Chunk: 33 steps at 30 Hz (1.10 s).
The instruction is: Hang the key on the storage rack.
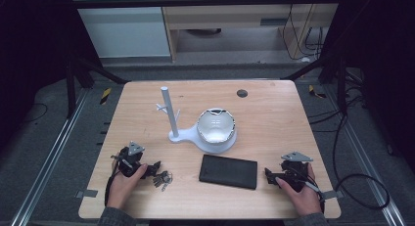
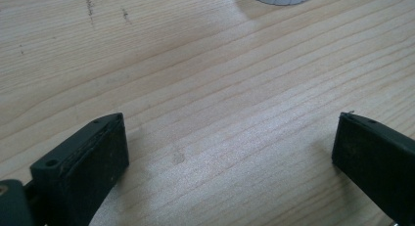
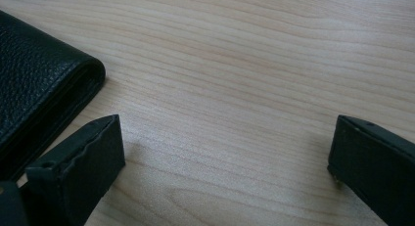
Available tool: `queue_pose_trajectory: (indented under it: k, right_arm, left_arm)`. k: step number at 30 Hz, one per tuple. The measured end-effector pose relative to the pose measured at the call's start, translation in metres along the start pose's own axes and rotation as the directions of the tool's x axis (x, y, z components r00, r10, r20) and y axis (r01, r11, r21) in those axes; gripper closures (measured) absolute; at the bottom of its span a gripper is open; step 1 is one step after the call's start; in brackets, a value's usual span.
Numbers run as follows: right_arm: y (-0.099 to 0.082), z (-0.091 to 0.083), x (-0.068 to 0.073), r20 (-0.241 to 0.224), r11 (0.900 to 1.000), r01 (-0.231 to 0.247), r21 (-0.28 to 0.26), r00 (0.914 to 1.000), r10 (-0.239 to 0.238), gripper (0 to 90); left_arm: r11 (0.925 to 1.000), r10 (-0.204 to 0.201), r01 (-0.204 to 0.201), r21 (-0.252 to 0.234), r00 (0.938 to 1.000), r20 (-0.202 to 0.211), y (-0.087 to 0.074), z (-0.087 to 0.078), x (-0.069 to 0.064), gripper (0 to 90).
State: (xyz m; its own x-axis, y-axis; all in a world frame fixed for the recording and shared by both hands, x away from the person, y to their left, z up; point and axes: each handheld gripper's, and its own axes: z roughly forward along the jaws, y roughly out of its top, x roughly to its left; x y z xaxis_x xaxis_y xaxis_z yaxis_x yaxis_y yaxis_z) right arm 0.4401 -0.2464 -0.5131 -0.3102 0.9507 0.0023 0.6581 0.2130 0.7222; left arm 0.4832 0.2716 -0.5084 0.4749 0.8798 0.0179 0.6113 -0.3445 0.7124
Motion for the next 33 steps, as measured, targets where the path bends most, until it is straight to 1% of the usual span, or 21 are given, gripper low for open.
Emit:
queue_pose_trajectory:
  k: [3, 5, 6, 7, 9, 11, 12, 13, 15, 16, 17, 18, 21, 23, 28, 30, 31, 32, 33]
  right_arm:
    - [0.000, 0.000, 0.000, 0.003, 1.0000, 0.004, -0.001, 1.0000, -0.004, 0.4]
    - [0.000, 0.000, 0.000, 0.001, 1.0000, 0.005, -0.001, 1.0000, -0.005, 0.4]
    - [0.000, 0.000, -0.001, 0.001, 1.0000, 0.006, -0.001, 1.0000, -0.006, 0.4]
    - [0.000, 0.000, 0.000, 0.001, 1.0000, 0.006, -0.001, 1.0000, -0.006, 0.3]
    - [0.000, 0.000, 0.000, 0.001, 1.0000, 0.006, -0.001, 1.0000, -0.006, 0.4]
    - [0.000, 0.000, 0.000, 0.001, 1.0000, 0.005, -0.001, 1.0000, -0.005, 0.4]
    - [0.000, 0.000, 0.000, 0.001, 1.0000, 0.005, -0.001, 1.0000, -0.005, 0.4]
    - [0.000, 0.001, 0.000, 0.004, 1.0000, -0.001, -0.002, 1.0000, 0.001, 0.4]
    - [0.001, 0.001, 0.001, 0.004, 1.0000, -0.006, -0.002, 1.0000, 0.006, 0.4]
    - [0.001, 0.001, 0.001, 0.004, 1.0000, -0.006, -0.002, 1.0000, 0.006, 0.4]
    - [0.001, 0.001, 0.001, 0.004, 1.0000, -0.006, -0.002, 1.0000, 0.006, 0.4]
    - [0.001, 0.001, 0.001, 0.004, 1.0000, -0.006, -0.002, 1.0000, 0.006, 0.4]
    - [0.000, 0.001, 0.000, 0.005, 1.0000, -0.004, -0.003, 1.0000, 0.004, 0.4]
    - [0.000, 0.001, 0.000, 0.007, 1.0000, -0.002, -0.002, 1.0000, 0.002, 0.4]
    - [0.000, 0.000, 0.000, 0.007, 1.0000, 0.001, -0.002, 1.0000, -0.001, 0.4]
    - [0.000, 0.000, 0.000, 0.004, 1.0000, -0.003, -0.001, 1.0000, 0.003, 0.4]
    - [0.000, 0.000, 0.000, 0.007, 1.0000, 0.000, -0.002, 1.0000, 0.000, 0.4]
    - [0.000, 0.000, 0.000, 0.005, 1.0000, -0.003, -0.001, 1.0000, 0.003, 0.4]
    - [0.000, 0.000, 0.000, 0.006, 1.0000, -0.001, -0.001, 1.0000, 0.001, 0.4]
  left_arm:
    - [1.0000, 0.007, -0.007, 0.002, 0.9999, 0.008, -0.001, -0.001, 0.000, 0.1]
    - [0.9999, 0.012, -0.012, 0.006, 0.9999, 0.007, -0.001, -0.004, 0.000, 2.5]
    - [0.9999, 0.009, -0.009, -0.007, 1.0000, 0.001, 0.000, -0.006, 0.000, 6.0]
    - [0.9998, 0.004, -0.004, -0.018, 1.0000, -0.002, 0.000, -0.008, 0.001, 6.6]
    - [0.9989, -0.008, 0.007, -0.047, 0.9998, -0.016, -0.001, -0.014, 0.002, 5.8]
    - [0.9975, -0.018, 0.017, -0.068, 0.9997, -0.018, -0.003, -0.020, 0.003, 5.8]
    - [0.9975, -0.018, 0.017, -0.068, 0.9997, -0.018, -0.003, -0.020, 0.003, 5.8]
    - [0.9959, -0.020, 0.018, -0.089, 0.9996, -0.021, -0.005, -0.026, 0.005, 5.8]
    - [0.9944, -0.016, 0.013, -0.105, 0.9994, -0.031, -0.004, -0.034, 0.004, 6.2]
    - [0.9944, -0.016, 0.013, -0.105, 0.9994, -0.031, -0.004, -0.034, 0.004, 6.6]
    - [0.9908, -0.012, 0.007, -0.135, 0.9992, -0.037, -0.003, -0.041, 0.002, 6.6]
    - [0.9886, -0.012, 0.006, -0.151, 0.9993, -0.036, -0.002, -0.045, 0.001, 6.7]
    - [0.9899, -0.014, 0.010, -0.141, 0.9995, -0.028, -0.002, -0.046, -0.001, 7.5]
    - [0.9917, 0.003, -0.007, -0.129, 0.9995, -0.032, -0.001, -0.046, -0.004, 8.5]
    - [0.9942, 0.013, -0.014, -0.107, 0.9998, -0.015, 0.001, -0.048, -0.010, 8.5]
    - [0.9961, 0.031, -0.031, -0.083, 0.9995, 0.000, 0.002, -0.049, -0.013, 8.5]
    - [0.9967, 0.040, -0.041, -0.070, 0.9992, -0.007, 0.004, -0.050, -0.015, 8.5]
    - [0.9967, 0.040, -0.041, -0.070, 0.9992, -0.007, 0.004, -0.050, -0.015, 8.4]
    - [0.9972, 0.053, -0.053, -0.052, 0.9986, 0.001, 0.008, -0.054, -0.017, 8.4]
